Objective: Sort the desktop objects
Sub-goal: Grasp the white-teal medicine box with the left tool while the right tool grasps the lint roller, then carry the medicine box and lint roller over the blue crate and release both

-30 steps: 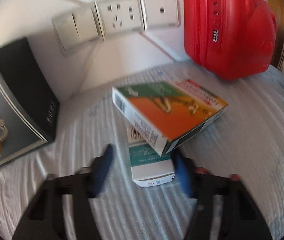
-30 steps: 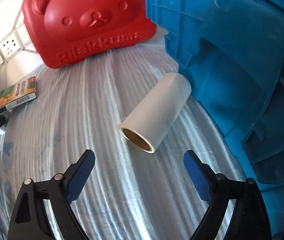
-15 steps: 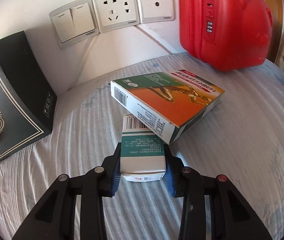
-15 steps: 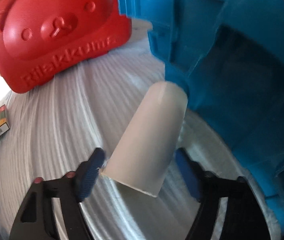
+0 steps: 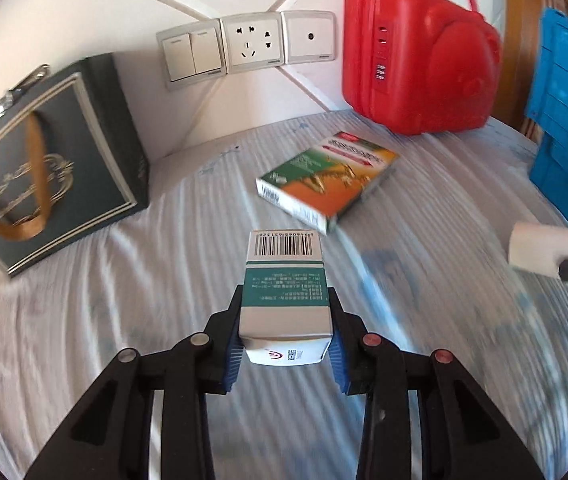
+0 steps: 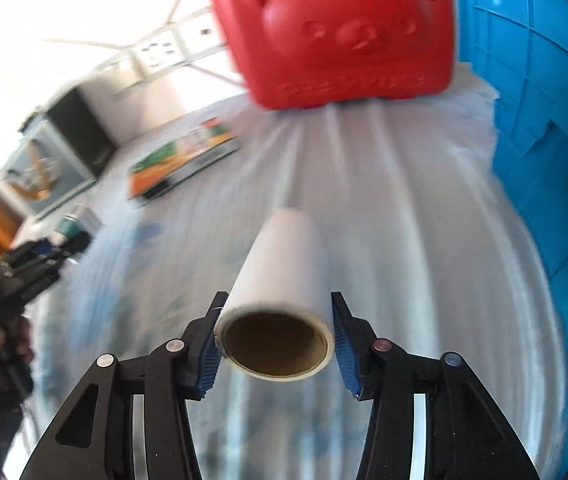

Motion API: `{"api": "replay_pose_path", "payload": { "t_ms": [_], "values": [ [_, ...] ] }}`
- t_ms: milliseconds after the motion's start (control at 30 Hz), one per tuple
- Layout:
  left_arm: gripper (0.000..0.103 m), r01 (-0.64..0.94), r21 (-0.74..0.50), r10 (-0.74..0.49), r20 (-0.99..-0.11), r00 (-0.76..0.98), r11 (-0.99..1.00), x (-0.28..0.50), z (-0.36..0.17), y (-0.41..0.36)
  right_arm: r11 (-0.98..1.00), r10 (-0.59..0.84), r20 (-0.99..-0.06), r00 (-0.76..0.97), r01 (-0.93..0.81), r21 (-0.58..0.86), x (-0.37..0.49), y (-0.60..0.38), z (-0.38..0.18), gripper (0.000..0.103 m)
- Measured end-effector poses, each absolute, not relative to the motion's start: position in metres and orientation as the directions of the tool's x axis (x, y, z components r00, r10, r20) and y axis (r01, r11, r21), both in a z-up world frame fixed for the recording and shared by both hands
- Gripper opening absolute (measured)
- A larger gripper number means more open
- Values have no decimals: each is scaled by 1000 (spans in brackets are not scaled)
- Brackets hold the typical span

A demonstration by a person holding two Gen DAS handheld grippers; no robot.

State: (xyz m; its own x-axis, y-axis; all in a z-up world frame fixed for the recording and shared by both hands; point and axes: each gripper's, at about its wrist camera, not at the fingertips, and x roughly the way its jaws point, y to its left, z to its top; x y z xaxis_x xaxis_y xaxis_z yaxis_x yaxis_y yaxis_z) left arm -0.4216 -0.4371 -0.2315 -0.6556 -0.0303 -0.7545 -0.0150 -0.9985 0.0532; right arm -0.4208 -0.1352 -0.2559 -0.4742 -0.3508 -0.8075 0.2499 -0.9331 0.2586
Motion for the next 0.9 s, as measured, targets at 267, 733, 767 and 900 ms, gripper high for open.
{"api": "replay_pose_path", "payload": {
  "t_ms": [267,733,767,900],
  "values": [
    [35,-18,65,-35,-729,-683,-998,-340,-185,-427,-869,-470,-755,-457,388,306,-361,-153,-210,45],
    [35,-216,81,125,-603,-788,-973,-245,-72,-317,-868,-490,-621,-611,407,284,-247,-82,-94,45],
    [35,-247,88,152,-580,-800,-965,-240,-60,-302,-873,-485,-598,-638,397,284,-235,-70,-80,45],
    [35,-346,93,257,-499,-828,-934,-226,-13,-247,-902,-431,-507,-747,343,261,-184,-19,-24,45]
  ]
}}
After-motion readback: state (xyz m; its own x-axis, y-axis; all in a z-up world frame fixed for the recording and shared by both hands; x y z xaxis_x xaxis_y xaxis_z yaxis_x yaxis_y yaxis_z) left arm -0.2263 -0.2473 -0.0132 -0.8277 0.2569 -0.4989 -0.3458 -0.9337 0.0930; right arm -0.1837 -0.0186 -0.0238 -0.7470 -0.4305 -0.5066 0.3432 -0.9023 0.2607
